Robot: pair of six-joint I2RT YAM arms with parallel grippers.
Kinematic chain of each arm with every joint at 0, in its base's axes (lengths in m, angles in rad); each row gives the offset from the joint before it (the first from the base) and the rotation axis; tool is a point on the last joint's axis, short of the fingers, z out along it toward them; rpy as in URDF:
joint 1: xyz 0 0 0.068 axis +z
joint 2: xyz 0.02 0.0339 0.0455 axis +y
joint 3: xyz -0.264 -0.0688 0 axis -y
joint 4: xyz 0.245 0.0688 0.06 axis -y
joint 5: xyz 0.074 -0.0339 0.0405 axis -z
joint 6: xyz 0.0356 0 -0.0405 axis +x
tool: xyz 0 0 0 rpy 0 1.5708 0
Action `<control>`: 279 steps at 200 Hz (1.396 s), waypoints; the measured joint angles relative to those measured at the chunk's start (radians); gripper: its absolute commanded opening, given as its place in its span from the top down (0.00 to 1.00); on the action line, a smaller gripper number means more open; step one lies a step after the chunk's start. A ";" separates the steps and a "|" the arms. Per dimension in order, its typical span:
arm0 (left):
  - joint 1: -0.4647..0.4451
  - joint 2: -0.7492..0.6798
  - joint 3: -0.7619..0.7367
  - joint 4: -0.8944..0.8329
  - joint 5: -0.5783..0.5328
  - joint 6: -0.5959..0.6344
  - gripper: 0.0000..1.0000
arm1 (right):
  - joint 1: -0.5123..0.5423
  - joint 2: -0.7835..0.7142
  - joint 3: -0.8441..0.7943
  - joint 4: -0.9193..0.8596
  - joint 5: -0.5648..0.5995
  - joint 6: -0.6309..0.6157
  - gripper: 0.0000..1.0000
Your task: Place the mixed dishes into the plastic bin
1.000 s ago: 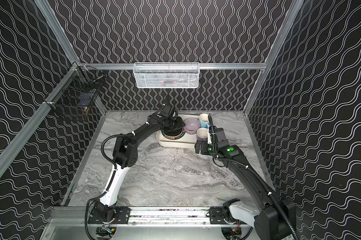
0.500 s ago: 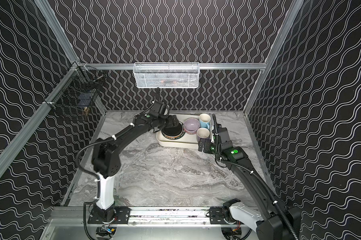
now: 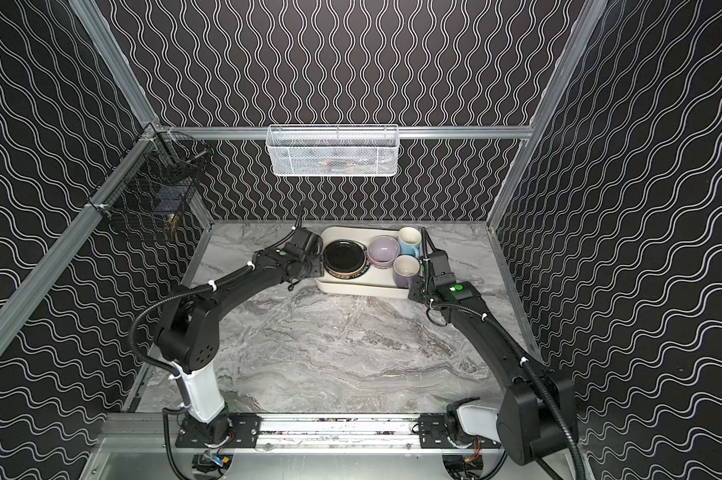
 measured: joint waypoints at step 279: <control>0.071 0.099 0.028 0.063 0.287 -0.106 0.35 | -0.198 0.549 0.381 0.122 -0.117 0.042 0.70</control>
